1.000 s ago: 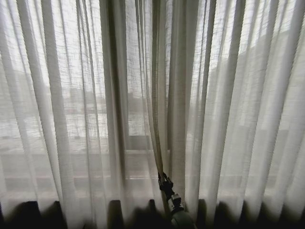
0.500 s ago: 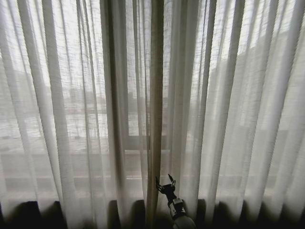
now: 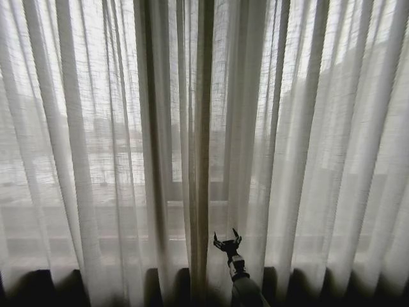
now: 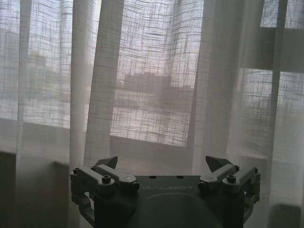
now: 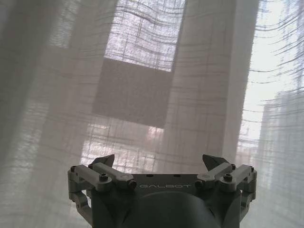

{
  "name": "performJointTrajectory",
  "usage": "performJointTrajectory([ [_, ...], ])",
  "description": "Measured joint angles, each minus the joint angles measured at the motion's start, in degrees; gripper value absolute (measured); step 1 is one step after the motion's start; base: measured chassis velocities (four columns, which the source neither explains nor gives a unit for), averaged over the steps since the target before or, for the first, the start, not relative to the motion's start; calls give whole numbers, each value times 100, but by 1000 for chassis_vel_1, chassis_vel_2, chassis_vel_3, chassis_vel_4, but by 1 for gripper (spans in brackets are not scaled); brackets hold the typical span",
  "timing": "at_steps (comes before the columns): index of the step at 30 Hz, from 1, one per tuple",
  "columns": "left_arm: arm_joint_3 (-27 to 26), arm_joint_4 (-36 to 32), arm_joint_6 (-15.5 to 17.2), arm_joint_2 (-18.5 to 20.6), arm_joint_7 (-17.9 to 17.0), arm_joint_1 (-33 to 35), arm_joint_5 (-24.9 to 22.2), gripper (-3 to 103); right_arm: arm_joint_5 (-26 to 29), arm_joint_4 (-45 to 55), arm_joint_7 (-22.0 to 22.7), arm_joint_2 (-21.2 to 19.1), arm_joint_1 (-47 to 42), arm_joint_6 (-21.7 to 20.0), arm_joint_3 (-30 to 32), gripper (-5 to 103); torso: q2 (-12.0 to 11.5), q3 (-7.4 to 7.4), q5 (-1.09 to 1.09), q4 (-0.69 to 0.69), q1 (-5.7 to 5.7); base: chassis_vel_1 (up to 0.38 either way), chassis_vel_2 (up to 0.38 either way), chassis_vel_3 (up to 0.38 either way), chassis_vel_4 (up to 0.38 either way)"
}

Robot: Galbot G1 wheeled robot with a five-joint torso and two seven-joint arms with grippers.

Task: Open the curtains by pulling them apart, changing their state from closed to fully open.

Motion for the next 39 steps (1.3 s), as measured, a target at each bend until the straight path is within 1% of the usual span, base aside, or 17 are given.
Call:
performJointTrajectory([
  [2,-41,17,-30,19,0,20,-35,100,-71,-196,67,0,157,81,76,100,0,0,0,1,0,0,0,0,0],
  [7,-80,38,-44,51,2,24,-73,100,-142,-154,177,1,123,77,240,100,0,0,0,1,0,0,0,0,0],
  [12,-72,36,-44,43,2,21,-72,100,-190,-149,176,0,61,77,314,100,1,0,0,-1,0,0,0,0,0],
  [17,-58,0,-44,29,3,23,-55,100,-192,-143,160,0,52,77,278,100,1,0,0,1,0,0,0,0,0],
  [28,-129,-50,-87,8,3,137,-60,100,-158,-530,73,0,339,84,358,100,1,0,0,1,0,0,0,0,0],
  [31,-139,-61,-104,-6,3,158,-62,100,-150,-611,-3,-1,427,96,313,100,1,0,0,1,0,0,0,0,0],
  [33,-140,-61,-123,-20,3,169,-63,100,-141,-619,-39,0,439,103,170,100,1,0,0,0,0,0,0,0,0],
  [39,-144,-61,-150,-40,3,183,-64,100,-93,-520,-133,0,327,112,-55,100,1,0,0,1,0,0,0,0,0],
])
